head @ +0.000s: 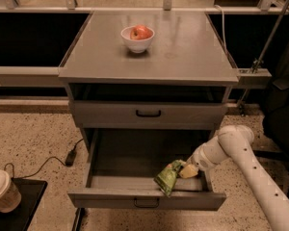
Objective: Place green jalapeno chip bag into middle drawer
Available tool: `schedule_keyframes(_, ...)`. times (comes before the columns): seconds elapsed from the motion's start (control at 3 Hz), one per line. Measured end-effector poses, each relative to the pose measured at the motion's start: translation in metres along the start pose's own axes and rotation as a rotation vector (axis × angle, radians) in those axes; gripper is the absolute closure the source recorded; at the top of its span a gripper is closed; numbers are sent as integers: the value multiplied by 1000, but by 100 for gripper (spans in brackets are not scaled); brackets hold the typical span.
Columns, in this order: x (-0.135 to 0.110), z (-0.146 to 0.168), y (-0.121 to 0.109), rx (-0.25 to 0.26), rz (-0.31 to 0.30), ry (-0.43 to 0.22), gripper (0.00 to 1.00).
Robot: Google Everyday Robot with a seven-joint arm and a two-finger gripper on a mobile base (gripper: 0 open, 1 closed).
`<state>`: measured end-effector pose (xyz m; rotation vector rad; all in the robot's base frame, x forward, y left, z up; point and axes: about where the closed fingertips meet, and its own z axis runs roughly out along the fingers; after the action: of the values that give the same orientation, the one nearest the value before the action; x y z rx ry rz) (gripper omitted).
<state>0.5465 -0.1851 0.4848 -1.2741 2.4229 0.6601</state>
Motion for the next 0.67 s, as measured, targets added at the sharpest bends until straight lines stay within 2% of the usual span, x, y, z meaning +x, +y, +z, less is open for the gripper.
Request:
schedule_keyframes(0.33,2,10,-12,15,21,-9,100)
schedule_keyframes(0.67,-7,36,-48,85,72,-26,100)
